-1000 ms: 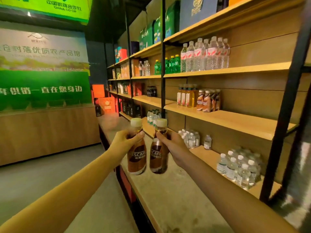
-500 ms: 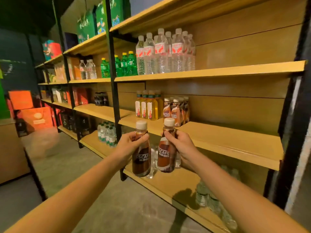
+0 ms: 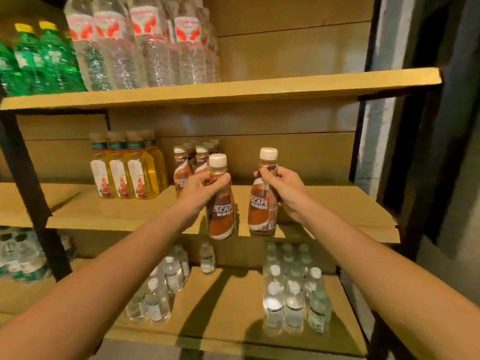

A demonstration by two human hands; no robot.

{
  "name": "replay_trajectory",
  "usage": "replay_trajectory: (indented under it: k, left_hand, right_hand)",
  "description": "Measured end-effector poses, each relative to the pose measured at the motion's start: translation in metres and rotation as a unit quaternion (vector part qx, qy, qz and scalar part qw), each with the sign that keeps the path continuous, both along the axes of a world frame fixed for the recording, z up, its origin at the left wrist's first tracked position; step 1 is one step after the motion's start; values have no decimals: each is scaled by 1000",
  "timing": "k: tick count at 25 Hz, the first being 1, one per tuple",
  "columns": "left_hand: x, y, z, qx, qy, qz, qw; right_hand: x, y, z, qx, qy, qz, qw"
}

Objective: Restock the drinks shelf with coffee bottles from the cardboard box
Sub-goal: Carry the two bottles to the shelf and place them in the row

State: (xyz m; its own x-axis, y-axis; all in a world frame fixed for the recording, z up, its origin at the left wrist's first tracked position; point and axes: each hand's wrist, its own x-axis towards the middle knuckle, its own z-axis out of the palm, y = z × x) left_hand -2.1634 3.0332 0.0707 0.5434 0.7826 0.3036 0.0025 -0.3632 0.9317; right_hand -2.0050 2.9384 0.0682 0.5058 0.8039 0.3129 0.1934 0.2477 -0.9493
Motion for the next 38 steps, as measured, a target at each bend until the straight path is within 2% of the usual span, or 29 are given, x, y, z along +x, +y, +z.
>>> replay_trajectory:
  k: [6,14,19,23,24,26,28,30,33,38]
  left_hand:
    - [33,71,1,-20,-7,-97,995]
    - [68,99,-9,-41,-29,-176,983]
    - [79,100,-11,-8,-27,-172,985]
    - [68,89,-22,15,-10,-154,988]
    - [62,87,-31,41,20,-147,988]
    - [53,88,-54,95,114,-111,983]
    - [53,94,-74,153,207,-53,965]
    - [60,100,-86,218,254,-13,942]
    - [73,102,-89,268,285,25,920]
    - [97,111,-86,300,338,48,891]
  right_hand:
    - [8,45,4,-9,-8,-87,996]
    - [34,67,-8,-46,-60,-107,991]
    - [41,73,-8,-72,-113,-57,989]
    - [41,64,-19,-119,-101,-73,985]
    - [41,58,-29,-146,-122,-106,976]
    - [41,48,-57,-227,-203,-182,935]
    - [40,46,-76,-277,-272,-216,896]
    - [42,53,-84,-286,-339,-250,861]
    - [42,60,-82,-304,-420,-266,813]
    - [61,65,-76,-332,-442,-230,801]
